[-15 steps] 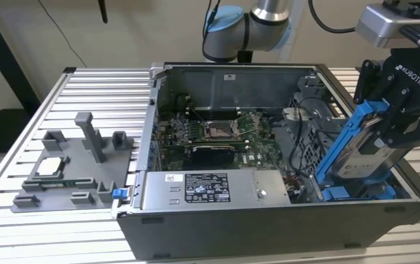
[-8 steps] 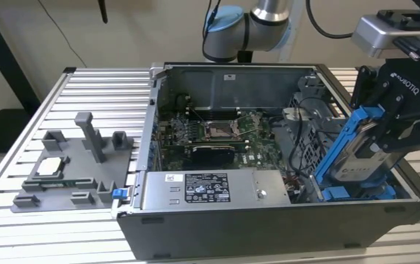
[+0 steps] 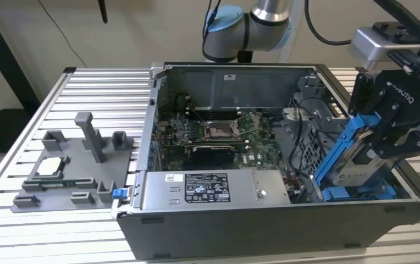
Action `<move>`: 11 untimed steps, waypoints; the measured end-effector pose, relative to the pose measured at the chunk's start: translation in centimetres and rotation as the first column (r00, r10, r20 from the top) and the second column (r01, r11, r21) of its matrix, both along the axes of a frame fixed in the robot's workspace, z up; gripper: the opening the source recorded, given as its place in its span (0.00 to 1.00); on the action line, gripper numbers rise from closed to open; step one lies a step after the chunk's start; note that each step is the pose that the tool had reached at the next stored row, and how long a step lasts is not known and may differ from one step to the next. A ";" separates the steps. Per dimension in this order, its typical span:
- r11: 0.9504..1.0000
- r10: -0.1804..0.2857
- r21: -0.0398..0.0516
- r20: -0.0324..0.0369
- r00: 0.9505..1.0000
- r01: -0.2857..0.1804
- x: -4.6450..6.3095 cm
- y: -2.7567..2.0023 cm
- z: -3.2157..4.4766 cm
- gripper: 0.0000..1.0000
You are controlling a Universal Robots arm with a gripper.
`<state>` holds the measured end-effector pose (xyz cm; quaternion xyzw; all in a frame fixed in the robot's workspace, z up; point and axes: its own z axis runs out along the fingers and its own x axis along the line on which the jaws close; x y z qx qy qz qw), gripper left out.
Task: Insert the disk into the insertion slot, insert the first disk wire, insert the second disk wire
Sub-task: 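Insert the disk into the insertion slot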
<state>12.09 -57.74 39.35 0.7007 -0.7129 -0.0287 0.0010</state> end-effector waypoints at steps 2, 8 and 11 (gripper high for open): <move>1.000 0.000 0.000 -0.001 1.000 0.000 0.0 0.00 0.71 1.00; 1.000 0.000 0.002 -0.002 1.000 0.000 0.0 0.00 2.15 1.00; 1.000 -0.001 0.006 -0.002 1.000 0.001 0.0 0.03 2.16 1.00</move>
